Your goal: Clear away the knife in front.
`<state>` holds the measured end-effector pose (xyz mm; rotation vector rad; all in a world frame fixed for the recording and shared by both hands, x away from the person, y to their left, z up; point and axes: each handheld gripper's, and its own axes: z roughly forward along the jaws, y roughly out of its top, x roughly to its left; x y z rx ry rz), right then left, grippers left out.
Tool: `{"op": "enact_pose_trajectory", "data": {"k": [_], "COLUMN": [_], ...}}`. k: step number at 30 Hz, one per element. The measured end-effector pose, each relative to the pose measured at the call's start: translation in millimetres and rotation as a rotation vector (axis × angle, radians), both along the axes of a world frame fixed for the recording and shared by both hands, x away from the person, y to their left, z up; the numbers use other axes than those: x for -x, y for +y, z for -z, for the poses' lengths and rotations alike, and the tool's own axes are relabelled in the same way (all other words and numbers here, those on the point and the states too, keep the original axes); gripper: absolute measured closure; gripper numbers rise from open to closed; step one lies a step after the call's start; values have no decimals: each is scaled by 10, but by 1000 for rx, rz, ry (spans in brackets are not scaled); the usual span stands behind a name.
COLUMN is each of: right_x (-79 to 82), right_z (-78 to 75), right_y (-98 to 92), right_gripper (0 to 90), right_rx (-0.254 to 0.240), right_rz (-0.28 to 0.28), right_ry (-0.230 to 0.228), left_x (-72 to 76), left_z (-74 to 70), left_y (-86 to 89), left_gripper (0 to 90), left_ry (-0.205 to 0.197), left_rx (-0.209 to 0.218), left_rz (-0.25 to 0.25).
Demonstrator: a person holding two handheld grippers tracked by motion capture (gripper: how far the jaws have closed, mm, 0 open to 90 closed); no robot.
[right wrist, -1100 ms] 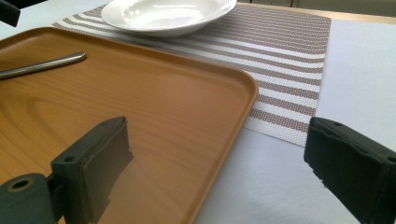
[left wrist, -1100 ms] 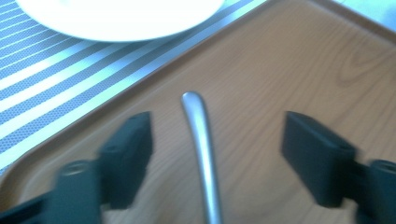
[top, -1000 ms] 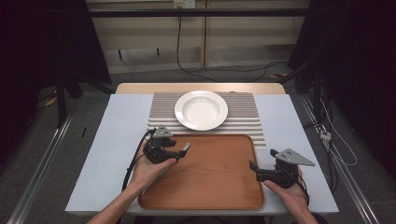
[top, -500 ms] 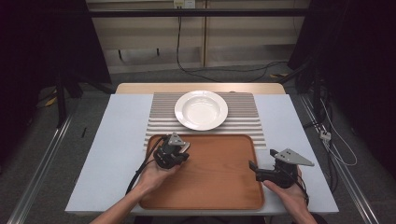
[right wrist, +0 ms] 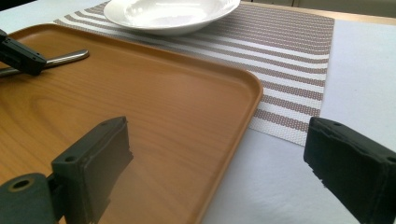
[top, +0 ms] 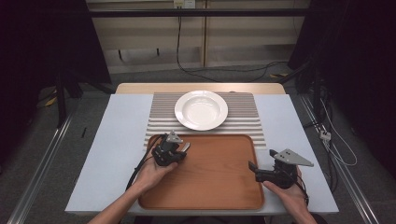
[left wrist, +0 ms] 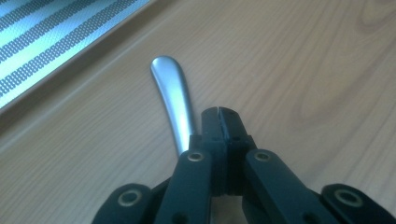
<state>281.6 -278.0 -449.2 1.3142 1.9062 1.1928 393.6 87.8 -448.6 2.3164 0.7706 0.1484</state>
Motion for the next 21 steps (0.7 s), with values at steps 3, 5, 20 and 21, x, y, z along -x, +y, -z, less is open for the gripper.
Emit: {"op": "enact_pose_trajectory", "data": {"k": [3, 5, 20, 21], "right_x": [-2, -1, -2, 0], "right_z": [0, 0, 0, 0], "right_y": [-3, -5, 3, 4], "right_gripper": [69, 69, 69, 69], "right_rx": [-2, -2, -1, -3], "right_rz": [-2, -1, -6, -5], "right_ry": [-1, -2, 3, 4], "left_x": [-2, -12, -34, -33], "left_z": [-1, -2, -29, -30], "left_y": [9, 24, 110, 115], "left_gripper": [900, 900, 900, 900], "left_ry": [-22, -24, 2, 1], "left_rx": [-14, -16, -40, -41], "left_rz": [11, 16, -27, -31]}}
